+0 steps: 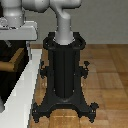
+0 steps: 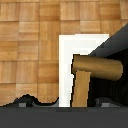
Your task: Open the door by pressing down and pulling on the handle.
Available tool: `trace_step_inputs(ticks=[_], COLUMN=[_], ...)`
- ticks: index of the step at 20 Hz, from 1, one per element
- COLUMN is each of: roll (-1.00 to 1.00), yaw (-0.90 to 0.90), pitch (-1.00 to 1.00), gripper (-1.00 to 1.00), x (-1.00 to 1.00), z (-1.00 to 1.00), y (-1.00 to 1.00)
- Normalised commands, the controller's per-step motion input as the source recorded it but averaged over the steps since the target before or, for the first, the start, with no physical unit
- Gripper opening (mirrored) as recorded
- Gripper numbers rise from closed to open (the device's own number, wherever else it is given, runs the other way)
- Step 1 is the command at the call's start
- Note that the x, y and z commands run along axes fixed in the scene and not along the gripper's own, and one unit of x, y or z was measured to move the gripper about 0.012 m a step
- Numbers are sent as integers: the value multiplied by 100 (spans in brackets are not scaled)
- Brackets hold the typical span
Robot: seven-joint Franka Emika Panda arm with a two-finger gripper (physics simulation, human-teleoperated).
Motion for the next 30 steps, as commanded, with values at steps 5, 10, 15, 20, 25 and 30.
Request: trace_step_inputs(ticks=[5, 10, 15, 20, 25, 30], roll=[0, 0, 0, 0, 0, 0], yaw=[0, 0, 0, 0, 0, 0], pitch=[0, 0, 0, 0, 0, 0], gripper=[100, 100, 100, -100, -100, -100], x=[0, 0, 0, 0, 0, 0], z=[-80, -60, -20, -20, 0, 0], y=[-40, -80, -20, 0, 0, 0])
